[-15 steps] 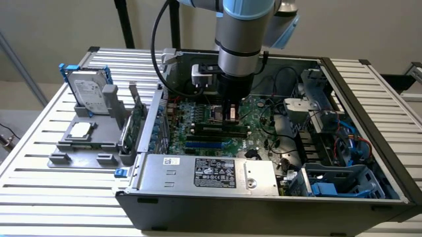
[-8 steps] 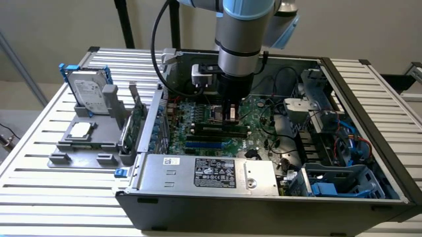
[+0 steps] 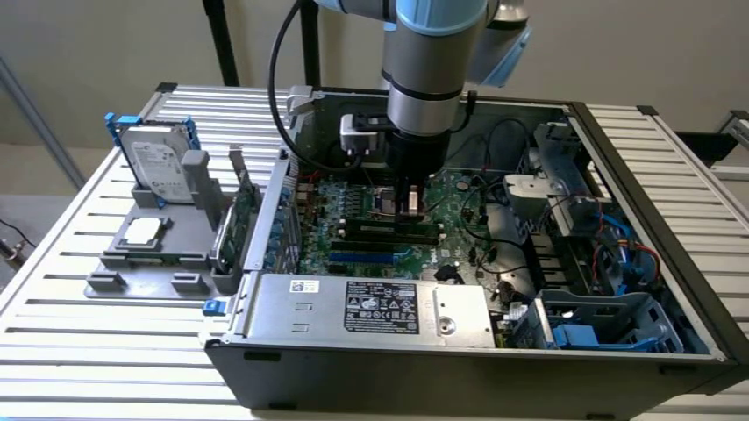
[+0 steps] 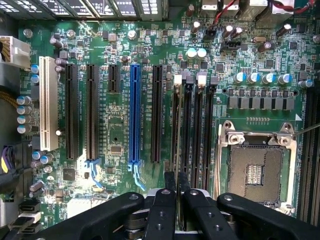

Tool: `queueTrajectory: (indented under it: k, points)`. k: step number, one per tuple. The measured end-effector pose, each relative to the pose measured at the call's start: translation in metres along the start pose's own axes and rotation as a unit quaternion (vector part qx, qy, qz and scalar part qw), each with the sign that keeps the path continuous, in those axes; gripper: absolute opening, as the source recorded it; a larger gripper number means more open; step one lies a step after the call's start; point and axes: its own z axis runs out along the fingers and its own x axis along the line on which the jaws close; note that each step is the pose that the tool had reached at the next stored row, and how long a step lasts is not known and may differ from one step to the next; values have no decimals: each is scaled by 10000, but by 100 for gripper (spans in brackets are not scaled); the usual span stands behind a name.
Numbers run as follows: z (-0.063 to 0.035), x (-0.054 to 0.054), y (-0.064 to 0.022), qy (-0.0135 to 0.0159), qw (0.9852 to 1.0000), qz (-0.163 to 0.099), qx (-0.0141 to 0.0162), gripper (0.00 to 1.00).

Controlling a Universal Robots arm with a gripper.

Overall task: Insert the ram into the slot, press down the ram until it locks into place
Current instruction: 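Insert the ram into the slot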

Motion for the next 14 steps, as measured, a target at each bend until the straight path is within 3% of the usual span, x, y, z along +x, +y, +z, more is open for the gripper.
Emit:
queueTrajectory:
  k: [5, 14]
  points:
    - [0, -2, -9, 5, 10000, 0, 0, 13]
    - [1, -1, -10, 51, 10000, -12, 0, 13]
